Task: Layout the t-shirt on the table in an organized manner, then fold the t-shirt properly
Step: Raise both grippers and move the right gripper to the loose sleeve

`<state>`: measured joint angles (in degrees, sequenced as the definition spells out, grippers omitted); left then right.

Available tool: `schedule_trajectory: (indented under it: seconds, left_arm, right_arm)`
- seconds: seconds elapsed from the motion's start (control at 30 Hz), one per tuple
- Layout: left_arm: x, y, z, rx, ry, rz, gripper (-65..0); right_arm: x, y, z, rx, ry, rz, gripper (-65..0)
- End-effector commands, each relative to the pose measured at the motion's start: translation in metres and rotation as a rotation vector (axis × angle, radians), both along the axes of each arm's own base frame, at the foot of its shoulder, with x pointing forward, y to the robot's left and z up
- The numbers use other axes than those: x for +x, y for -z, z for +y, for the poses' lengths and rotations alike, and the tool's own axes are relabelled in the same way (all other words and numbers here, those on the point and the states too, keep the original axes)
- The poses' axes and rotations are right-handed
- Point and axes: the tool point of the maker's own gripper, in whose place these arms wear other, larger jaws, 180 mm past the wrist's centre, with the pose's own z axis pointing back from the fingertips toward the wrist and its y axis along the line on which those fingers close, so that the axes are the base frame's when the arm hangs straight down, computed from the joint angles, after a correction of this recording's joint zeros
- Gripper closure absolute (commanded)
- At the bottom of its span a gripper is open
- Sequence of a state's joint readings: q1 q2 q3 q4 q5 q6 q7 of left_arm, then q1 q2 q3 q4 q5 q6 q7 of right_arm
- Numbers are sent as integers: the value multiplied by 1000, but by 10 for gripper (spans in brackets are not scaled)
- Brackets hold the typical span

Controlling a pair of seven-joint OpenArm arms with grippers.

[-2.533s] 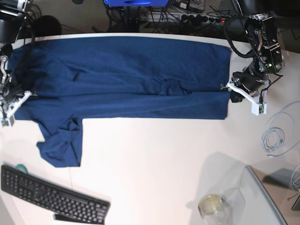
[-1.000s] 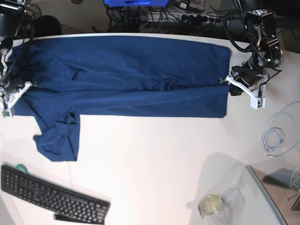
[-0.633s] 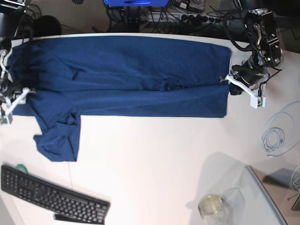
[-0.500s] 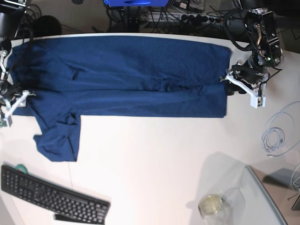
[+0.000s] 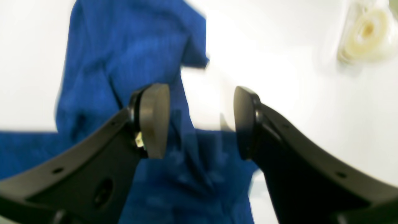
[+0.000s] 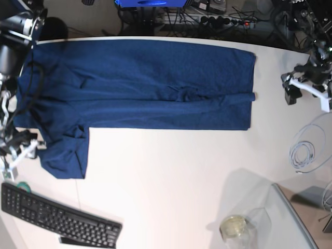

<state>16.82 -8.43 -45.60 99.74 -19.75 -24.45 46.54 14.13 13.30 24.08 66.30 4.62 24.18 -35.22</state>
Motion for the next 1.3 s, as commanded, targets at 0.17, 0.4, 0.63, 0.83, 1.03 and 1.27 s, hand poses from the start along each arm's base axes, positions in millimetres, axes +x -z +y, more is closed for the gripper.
schedule_trajectory:
  seconds: [0.17,0.4,0.63,0.83,1.03,1.27]
  left_arm:
    - [-26,-19,29,69,14,-15,-541]
    - [-41,-23,44,88,-36,-7,-541]
    - [-38,-22,43,86,-30,-9,-541]
    - [-38,-18,42,71,-34,-4,-541]
    - [-49,4,46,19,-64,35,-541]
    - [-51,7,47,12,-70,42,-541]
  right_arm:
    - [55,11,8,158,58,-26,-314]
    - [59,31,13,206,131,-32,-314]
    - [50,40,11,197,157,-9,-314]
    - [43,47,13,200,157,7,-300]
    - [42,50,19,210,150,21,-53]
    - [46,34,24,197,118,48,0]
